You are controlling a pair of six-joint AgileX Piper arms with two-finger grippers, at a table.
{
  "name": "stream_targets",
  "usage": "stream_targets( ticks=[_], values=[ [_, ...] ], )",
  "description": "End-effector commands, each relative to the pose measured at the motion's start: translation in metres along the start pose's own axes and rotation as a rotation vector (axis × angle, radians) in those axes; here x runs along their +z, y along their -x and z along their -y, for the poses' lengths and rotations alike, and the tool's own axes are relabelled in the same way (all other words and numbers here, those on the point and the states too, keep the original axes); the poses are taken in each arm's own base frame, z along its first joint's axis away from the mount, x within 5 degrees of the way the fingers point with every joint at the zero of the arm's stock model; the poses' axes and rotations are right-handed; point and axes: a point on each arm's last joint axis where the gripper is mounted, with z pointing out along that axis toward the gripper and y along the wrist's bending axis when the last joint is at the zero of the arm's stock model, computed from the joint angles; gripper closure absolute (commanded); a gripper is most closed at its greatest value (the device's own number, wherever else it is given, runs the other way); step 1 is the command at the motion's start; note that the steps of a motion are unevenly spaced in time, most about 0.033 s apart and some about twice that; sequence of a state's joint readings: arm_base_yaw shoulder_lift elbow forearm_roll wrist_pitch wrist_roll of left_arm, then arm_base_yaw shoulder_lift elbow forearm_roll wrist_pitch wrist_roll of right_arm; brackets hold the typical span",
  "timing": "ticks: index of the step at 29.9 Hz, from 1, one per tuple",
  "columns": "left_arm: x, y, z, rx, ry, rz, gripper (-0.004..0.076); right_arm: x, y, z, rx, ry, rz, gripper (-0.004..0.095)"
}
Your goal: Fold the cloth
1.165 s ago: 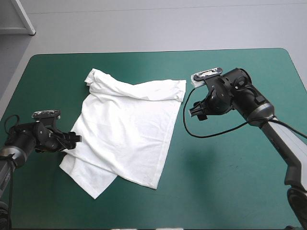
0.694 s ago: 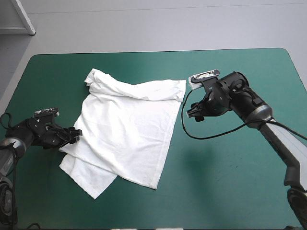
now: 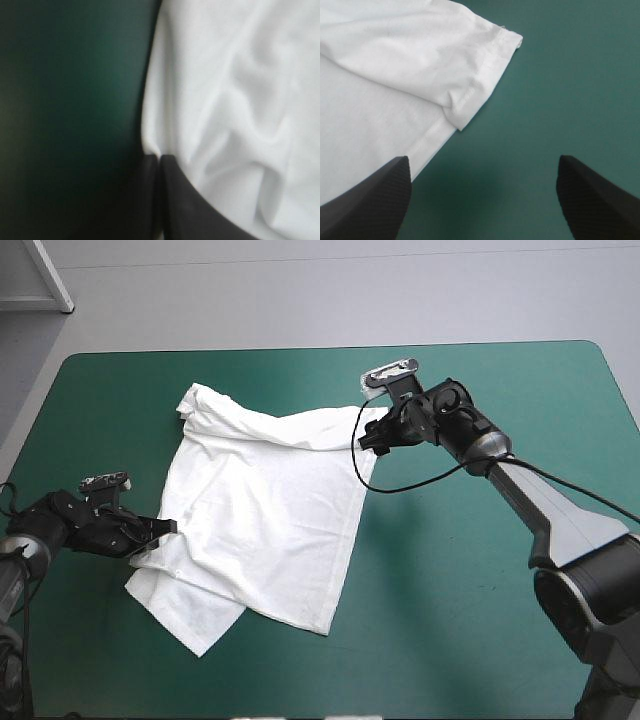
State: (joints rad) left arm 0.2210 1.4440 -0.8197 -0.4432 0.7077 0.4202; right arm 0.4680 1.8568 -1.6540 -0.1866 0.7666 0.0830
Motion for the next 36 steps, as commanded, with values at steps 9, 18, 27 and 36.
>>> stream_targets(
  ticks=[9, 18, 27, 36],
  values=[
    [-0.057, 0.0, 0.02, 0.056, -0.011, 0.188, 0.0734, 0.047, 0.045, 0.0, 0.02, 0.001, 0.131, 0.0171],
    [-0.056, -0.001, 0.02, 0.062, -0.012, 0.178, 0.0734, 0.099, 0.03, 0.008, 0.102, 0.001, 0.045, 0.0208],
    [-0.057, -0.001, 0.021, 0.063, -0.013, 0.179, 0.0734, 0.101, 0.032, 0.004, 0.118, 0.025, 0.068, 0.0925],
    [-0.087, 0.012, 0.028, 0.103, -0.006, 0.28, 0.0734, 0.005, 0.06, 0.02, 0.097, -0.03, 0.182, 0.0926]
  ],
)
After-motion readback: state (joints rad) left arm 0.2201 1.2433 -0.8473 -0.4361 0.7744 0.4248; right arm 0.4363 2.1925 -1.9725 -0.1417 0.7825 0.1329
